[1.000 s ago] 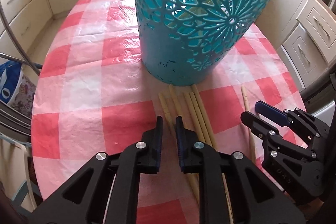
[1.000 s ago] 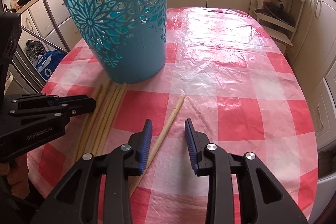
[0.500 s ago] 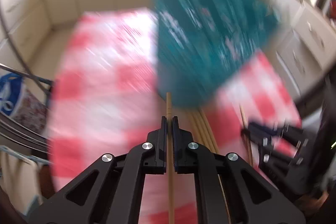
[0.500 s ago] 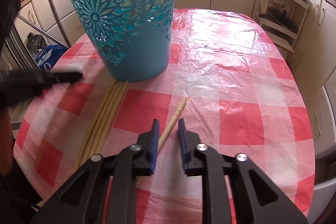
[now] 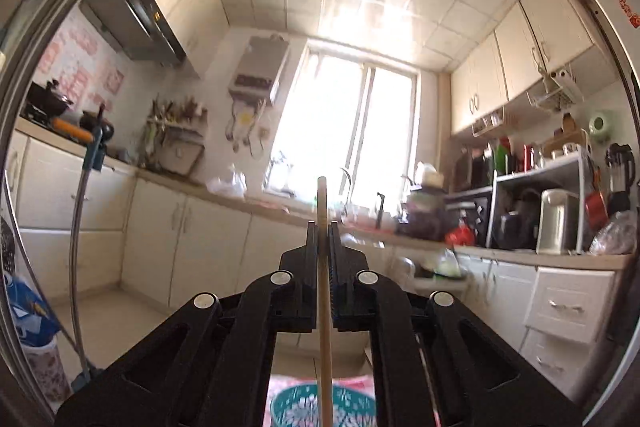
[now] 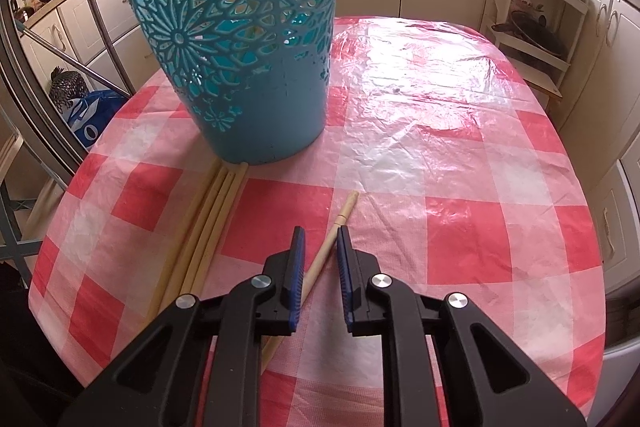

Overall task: Organize utensils
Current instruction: 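Lift the stick with the left gripper over the teal basket and open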

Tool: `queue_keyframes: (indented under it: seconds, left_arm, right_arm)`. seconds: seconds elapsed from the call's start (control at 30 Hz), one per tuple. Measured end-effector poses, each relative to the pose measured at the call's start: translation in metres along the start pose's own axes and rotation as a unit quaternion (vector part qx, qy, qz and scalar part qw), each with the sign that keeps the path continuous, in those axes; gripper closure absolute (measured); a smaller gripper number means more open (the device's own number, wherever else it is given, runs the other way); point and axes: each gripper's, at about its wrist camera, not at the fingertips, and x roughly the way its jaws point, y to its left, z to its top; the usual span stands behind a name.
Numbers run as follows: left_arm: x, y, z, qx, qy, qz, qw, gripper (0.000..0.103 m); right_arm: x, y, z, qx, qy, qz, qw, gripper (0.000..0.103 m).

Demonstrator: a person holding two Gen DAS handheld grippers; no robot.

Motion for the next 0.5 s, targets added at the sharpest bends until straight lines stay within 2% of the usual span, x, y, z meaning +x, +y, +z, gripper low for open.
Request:
queue_keyframes:
  seconds: [0.17, 0.27, 0.4, 0.5]
  left_arm:
    - [0.032, -0.001, -0.018, -0.027, 0.019, 0.012, 0.9994, 0.099]
    - [0.048, 0.011, -0.026, -0.04, 0.027, 0.023, 0.9986, 0.099]
    - [0.068, 0.01, -0.045, -0.028, 0.037, 0.036, 0.9983, 0.099]
    - [0.08, 0.006, -0.065, -0.007, 0.065, 0.047, 0.9967, 0.099]
  right_arm:
    - [0.001, -0.003, 0.001, 0.001, -0.001, 0.004, 1.0, 0.086]
    - [0.001, -0.005, 0.002, 0.003, 0.0, 0.007, 1.0, 0.086]
    - [0.002, -0.007, 0.003, 0.003, 0.001, 0.011, 1.0, 0.086]
    - [0.003, -0.008, 0.004, 0.003, 0.002, 0.011, 1.0, 0.086]
